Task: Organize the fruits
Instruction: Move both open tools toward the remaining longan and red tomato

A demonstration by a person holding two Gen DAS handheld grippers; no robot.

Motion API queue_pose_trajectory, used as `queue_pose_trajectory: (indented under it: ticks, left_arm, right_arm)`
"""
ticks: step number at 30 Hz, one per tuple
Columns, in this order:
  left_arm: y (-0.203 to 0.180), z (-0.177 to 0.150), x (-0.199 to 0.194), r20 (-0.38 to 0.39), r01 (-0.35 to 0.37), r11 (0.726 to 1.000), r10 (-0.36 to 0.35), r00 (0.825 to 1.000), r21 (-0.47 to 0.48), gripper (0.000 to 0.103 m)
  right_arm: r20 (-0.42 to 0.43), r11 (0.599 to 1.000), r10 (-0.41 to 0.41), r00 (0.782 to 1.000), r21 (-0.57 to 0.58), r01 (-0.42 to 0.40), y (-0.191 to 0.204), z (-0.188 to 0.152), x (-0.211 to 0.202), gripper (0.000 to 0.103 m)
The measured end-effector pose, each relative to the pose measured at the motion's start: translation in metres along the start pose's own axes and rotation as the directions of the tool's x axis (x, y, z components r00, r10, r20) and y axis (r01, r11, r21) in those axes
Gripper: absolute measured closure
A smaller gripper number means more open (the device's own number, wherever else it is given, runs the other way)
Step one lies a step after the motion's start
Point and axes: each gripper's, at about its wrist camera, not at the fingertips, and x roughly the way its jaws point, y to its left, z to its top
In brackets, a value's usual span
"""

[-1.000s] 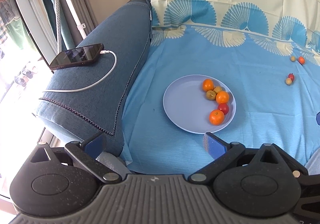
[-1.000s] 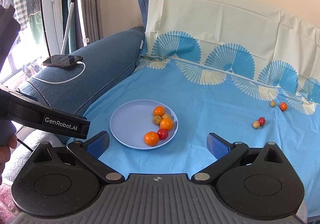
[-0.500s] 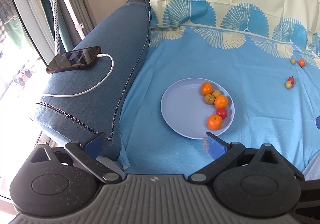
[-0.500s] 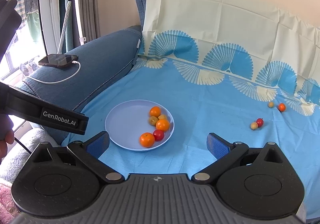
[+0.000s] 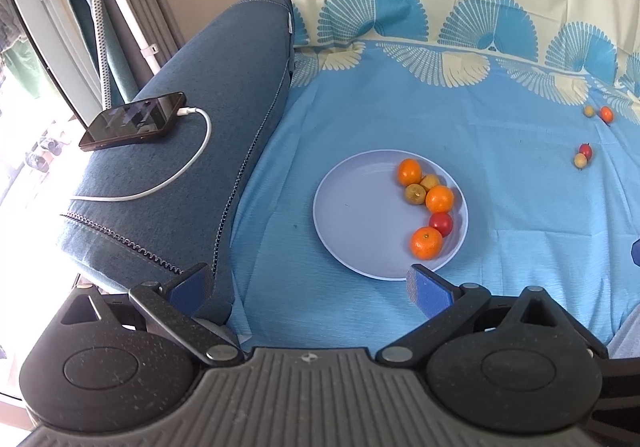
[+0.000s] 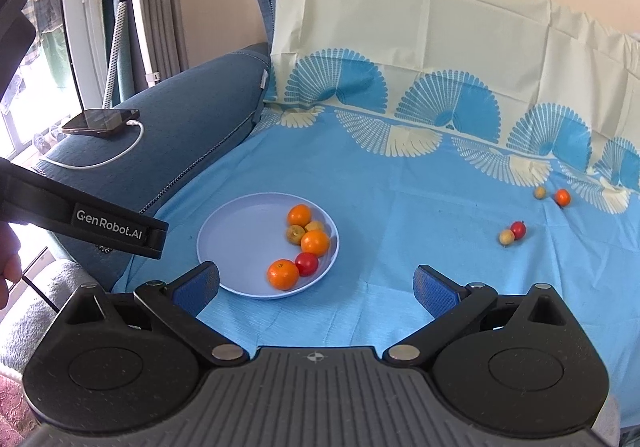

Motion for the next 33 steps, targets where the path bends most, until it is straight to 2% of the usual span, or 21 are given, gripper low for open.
queue_pose_trajectory:
  ticks: [13, 21, 26, 33]
  left_arm:
    - [-0.030, 0.021, 0.014, -0.023, 0.004, 0.999, -0.003, 1.000, 0.039, 0.000]
    - [-0.069, 0.038, 0.026, -0.044, 0.037, 0.995, -0.033, 0.998, 0.098, 0.000]
    - [-0.106, 0.051, 0.037, -0.051, 0.064, 0.987, -0.057, 0.997, 0.148, 0.000]
    - [-0.178, 0.077, 0.063, -0.050, 0.160, 0.962, -0.153, 0.987, 0.221, 0.000]
  right_arm:
    - [-0.017, 0.992, -0.045, 0.999, 0.119, 0.047, -0.040, -0.003, 0.015, 0.001]
    - [-0.015, 0.973, -0.130, 0.991, 0.191, 0.131, -0.082, -0.008, 0.019, 0.001]
    - [-0.020, 0.941, -0.226, 0.974, 0.252, 0.224, -0.127, -0.018, 0.021, 0.001]
    - [-0.052, 0.860, -0.362, 0.931, 0.367, 0.355, -0.209, -0.031, 0.030, 0.001]
